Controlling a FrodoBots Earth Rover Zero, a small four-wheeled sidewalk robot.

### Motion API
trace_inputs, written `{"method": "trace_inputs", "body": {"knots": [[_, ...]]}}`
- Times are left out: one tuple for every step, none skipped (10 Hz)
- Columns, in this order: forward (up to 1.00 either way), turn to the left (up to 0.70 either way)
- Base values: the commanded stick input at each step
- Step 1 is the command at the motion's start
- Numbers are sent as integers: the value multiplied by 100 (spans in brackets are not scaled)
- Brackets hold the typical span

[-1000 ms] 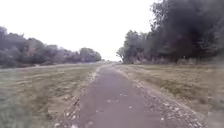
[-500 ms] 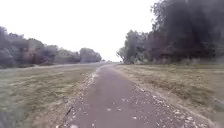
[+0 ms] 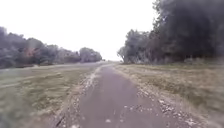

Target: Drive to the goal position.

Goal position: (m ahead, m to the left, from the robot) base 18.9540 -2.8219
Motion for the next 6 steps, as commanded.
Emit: {"method": "trace_inputs", "body": {"knots": [[60,1],[60,1],[60,1],[60,1],[60,1],[60,1]]}}
